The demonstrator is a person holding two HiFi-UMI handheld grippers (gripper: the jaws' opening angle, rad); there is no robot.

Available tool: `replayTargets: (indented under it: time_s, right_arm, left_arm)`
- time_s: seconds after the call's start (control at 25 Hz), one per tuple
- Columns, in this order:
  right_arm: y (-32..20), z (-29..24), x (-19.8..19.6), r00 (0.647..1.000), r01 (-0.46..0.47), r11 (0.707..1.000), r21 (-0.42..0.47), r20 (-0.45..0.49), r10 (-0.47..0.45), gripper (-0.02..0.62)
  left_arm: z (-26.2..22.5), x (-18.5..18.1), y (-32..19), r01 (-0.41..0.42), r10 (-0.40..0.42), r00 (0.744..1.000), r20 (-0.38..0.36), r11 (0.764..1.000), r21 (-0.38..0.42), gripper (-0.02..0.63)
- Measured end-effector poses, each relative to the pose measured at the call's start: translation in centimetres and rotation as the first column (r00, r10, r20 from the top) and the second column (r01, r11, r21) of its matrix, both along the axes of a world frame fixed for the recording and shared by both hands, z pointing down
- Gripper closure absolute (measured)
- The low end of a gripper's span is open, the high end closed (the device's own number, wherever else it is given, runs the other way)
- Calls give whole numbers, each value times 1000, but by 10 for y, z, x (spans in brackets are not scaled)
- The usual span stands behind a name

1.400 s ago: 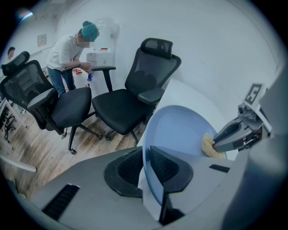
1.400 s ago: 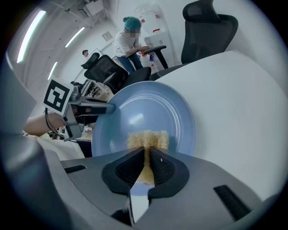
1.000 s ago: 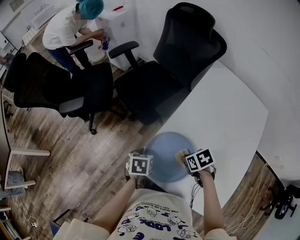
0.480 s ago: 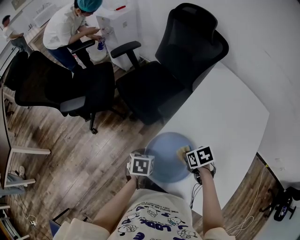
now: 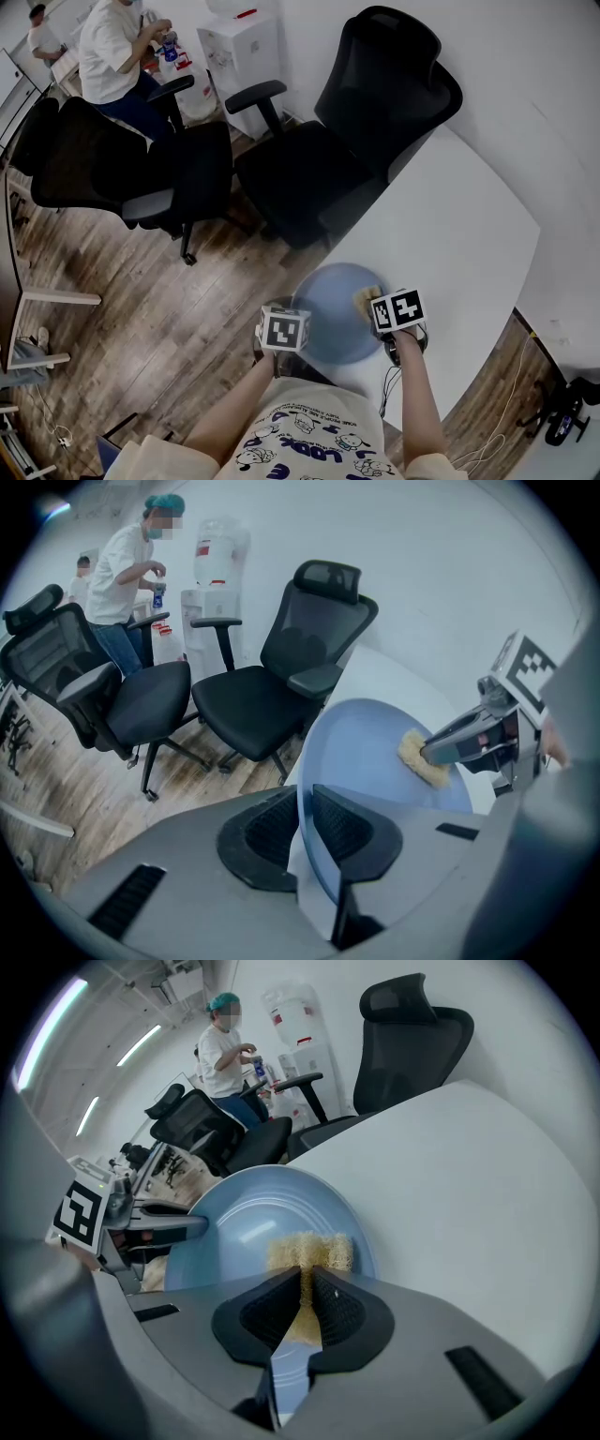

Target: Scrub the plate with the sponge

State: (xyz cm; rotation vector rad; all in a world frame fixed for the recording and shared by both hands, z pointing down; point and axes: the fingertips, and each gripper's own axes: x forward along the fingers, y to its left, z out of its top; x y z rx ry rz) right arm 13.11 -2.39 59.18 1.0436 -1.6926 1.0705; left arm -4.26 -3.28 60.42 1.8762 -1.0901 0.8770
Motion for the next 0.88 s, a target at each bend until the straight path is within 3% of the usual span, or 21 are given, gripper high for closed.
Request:
replayTargets:
  time_s: [0.88]
  right_arm:
    - [-25,-1,-32,998,66,997,49,-26,-64,549]
  left_arm:
    - [0,-1,1,4,-4,1000,1,1000,-4,557]
